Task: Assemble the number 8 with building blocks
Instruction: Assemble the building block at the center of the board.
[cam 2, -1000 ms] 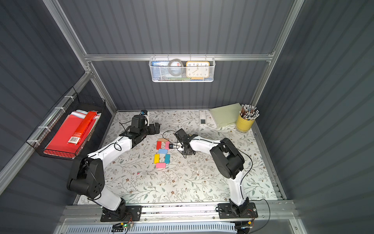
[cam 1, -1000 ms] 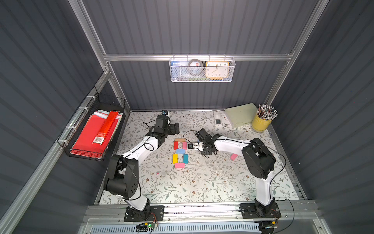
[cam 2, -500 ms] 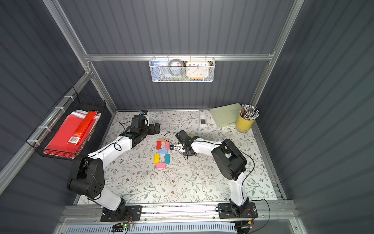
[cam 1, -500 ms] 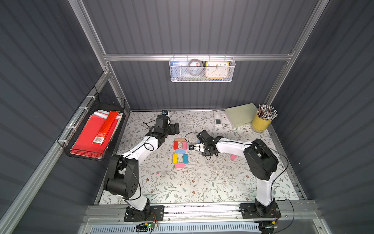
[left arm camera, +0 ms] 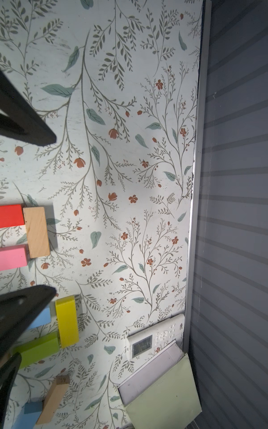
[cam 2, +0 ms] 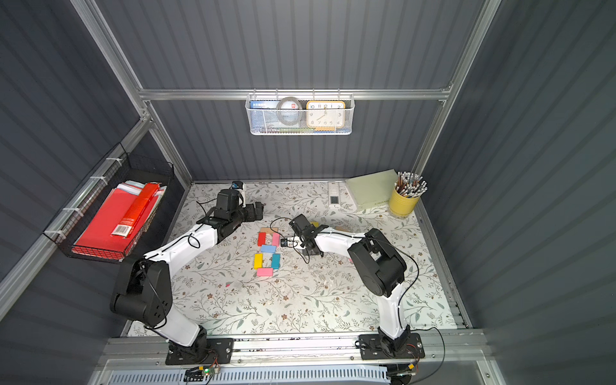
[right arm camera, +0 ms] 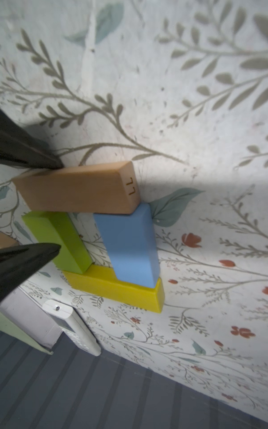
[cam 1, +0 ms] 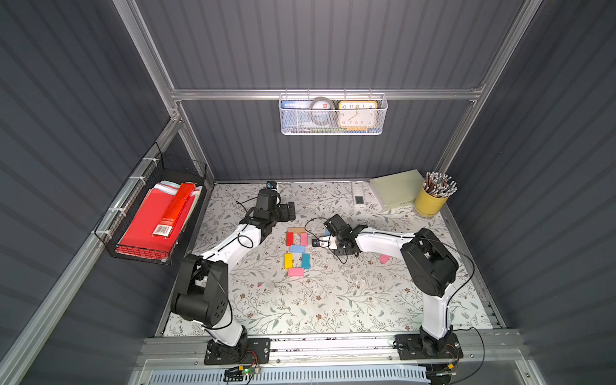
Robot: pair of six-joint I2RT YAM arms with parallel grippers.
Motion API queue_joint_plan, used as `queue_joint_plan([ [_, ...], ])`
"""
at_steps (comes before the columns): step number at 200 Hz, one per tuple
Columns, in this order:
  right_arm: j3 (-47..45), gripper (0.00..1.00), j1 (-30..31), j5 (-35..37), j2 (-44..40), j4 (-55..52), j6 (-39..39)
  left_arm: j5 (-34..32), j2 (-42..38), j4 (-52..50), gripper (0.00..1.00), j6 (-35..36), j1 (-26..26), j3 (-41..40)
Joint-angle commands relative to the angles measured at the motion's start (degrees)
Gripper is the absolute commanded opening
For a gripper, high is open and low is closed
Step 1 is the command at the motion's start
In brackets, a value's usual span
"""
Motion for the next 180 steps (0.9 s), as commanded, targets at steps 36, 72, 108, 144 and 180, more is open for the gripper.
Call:
queue_joint_plan([
  [36,-1.35,0.56,-0.27,1.72,0.18,0.34,-1.32,-0.27,-2.33,-0.08,0.98,0.26,-0.08,-0.48],
  [72,-2.16,0.56,-0.27,2.34,-1.32,2.50,-1.70,-0.27,-2.33,-0.08,0.98,0.26,-0.12,-0.44],
  [108,-1.45,0.58,-0.54,-2.65,-8.89,4.05,3.32,-0.27,-2.51,0.01,0.98,0.22,-0.12,-0.57],
  [144,-0.77,0.62,-1.62,-11.32,-19.14,5.49,13.29,-0.09,-2.71,0.38,0.98,0.69,-0.12,-0.66],
  [180,-5.38,0.82,-4.15,-12.48,-26.97,13.66,25.64,1.04,-2.86,0.72,0.98,1.14,-0.07,-0.83],
])
